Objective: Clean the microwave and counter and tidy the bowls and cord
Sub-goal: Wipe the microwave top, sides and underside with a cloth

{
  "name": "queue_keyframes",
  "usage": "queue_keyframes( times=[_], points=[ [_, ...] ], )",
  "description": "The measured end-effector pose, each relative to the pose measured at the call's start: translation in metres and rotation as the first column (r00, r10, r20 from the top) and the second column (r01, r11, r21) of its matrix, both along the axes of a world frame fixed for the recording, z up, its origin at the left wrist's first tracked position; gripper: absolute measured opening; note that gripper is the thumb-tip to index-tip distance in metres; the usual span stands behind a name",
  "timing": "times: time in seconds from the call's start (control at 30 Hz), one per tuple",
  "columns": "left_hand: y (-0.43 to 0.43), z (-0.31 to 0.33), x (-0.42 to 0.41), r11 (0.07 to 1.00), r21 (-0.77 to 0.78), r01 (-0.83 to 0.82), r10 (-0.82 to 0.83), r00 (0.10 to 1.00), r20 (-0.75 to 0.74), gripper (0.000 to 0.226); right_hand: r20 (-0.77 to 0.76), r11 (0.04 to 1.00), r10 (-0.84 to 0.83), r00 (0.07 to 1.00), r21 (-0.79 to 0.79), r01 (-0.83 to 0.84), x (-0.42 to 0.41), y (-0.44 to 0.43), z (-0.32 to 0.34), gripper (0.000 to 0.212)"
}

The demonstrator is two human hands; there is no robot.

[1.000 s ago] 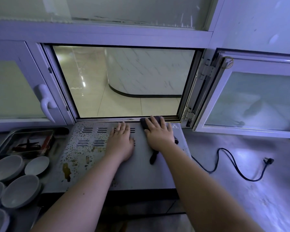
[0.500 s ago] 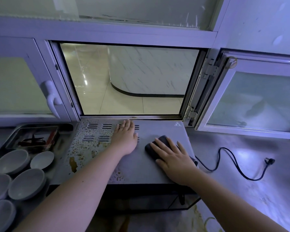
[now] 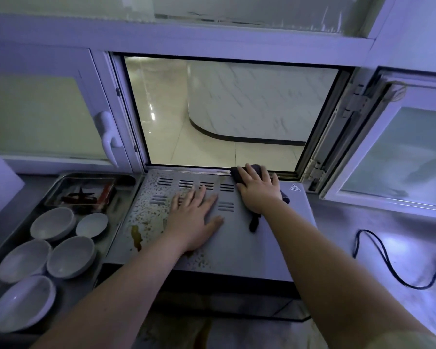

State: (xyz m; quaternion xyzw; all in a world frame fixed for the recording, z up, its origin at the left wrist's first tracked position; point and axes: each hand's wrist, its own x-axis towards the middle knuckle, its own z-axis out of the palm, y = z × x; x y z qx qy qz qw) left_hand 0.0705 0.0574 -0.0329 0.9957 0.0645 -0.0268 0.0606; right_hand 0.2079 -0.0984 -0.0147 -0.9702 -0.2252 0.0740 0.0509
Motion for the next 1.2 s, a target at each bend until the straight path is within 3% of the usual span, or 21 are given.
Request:
queue_keyframes(
  times=[0.13, 0.4, 0.6, 0.8, 1.03, 1.2],
  points=[
    [-0.001, -0.002, 0.001, 1.000, 0.015, -0.016, 0.016, 1.000, -0.017, 0.073, 0.014, 0.992, 0.124, 0.992, 0.004, -0.124, -0.036, -0.018, 0.000, 0.054],
    [0.001, -0.005, 0.000, 1.000, -0.013, -0.007, 0.007, 1.000, 0.005, 0.055, -0.073, 0.900, 0.433, 0.898, -0.024, -0.436, -0.130, -0.089, 0.007, 0.057],
    [0.001, -0.008, 0.003, 1.000, 0.004, -0.013, 0.013, 1.000, 0.007, 0.056, 0.030, 0.948, 0.318, 0.947, -0.034, -0.317, -0.070, -0.045, 0.000, 0.054],
    [0.000, -0.002, 0.001, 0.998, -0.052, -0.036, 0.038, 0.999, 0.024, 0.060, -0.013, 0.977, 0.209, 0.978, -0.049, -0.210, -0.007, 0.016, 0.001, 0.053],
    [0.002, -0.003, 0.000, 0.999, -0.043, -0.032, 0.033, 0.999, 0.027, 0.060, 0.013, 0.913, 0.405, 0.914, -0.060, -0.404, -0.050, -0.039, 0.002, 0.050],
    [0.002, -0.003, 0.000, 0.998, -0.052, -0.028, 0.029, 0.999, 0.017, 0.060, -0.011, 0.947, 0.313, 0.950, -0.075, -0.313, -0.034, -0.072, 0.005, 0.049]
  ],
)
